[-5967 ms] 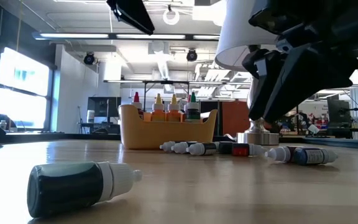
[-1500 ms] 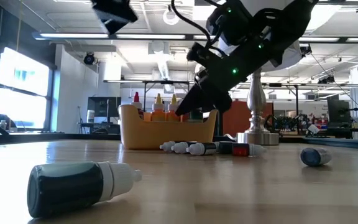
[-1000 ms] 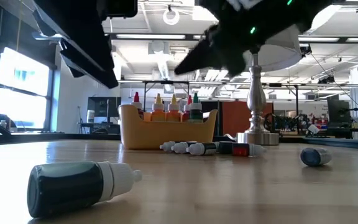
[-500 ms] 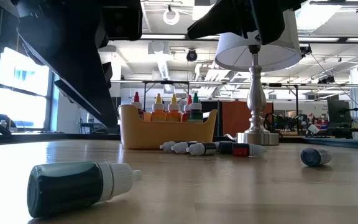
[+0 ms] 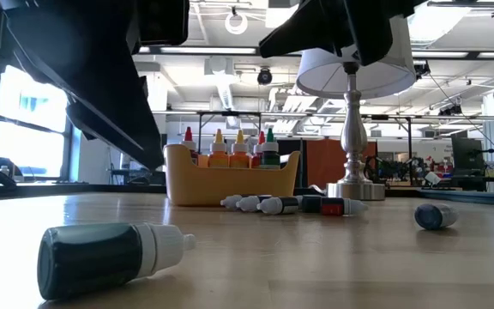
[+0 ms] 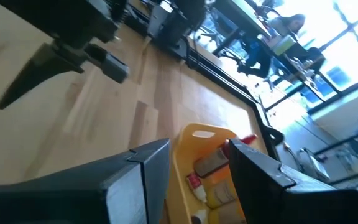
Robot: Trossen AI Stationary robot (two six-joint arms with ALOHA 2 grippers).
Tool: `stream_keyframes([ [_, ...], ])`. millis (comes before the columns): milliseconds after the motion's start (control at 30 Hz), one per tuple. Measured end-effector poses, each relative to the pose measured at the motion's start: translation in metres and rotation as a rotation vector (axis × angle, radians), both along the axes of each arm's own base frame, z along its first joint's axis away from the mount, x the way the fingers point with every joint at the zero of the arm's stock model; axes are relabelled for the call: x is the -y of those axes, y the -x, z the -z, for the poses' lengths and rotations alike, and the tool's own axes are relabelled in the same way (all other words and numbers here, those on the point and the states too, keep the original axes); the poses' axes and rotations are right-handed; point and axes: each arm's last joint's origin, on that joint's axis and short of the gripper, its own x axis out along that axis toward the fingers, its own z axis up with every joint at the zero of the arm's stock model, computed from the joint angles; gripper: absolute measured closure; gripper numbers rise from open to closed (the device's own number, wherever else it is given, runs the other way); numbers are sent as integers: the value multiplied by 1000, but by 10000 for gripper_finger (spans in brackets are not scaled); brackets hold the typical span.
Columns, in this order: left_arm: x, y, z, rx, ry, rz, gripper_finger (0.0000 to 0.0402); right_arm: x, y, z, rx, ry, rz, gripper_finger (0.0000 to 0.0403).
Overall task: Pick & Place food coloring
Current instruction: Put the small green food coloring bottle into the yellow bin
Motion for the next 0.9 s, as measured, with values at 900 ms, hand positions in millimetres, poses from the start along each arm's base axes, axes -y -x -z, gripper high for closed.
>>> stream_keyframes([
  [900, 42, 2, 2, 211, -41, 233, 254, -2, 0, 1, 2, -95, -58, 249],
])
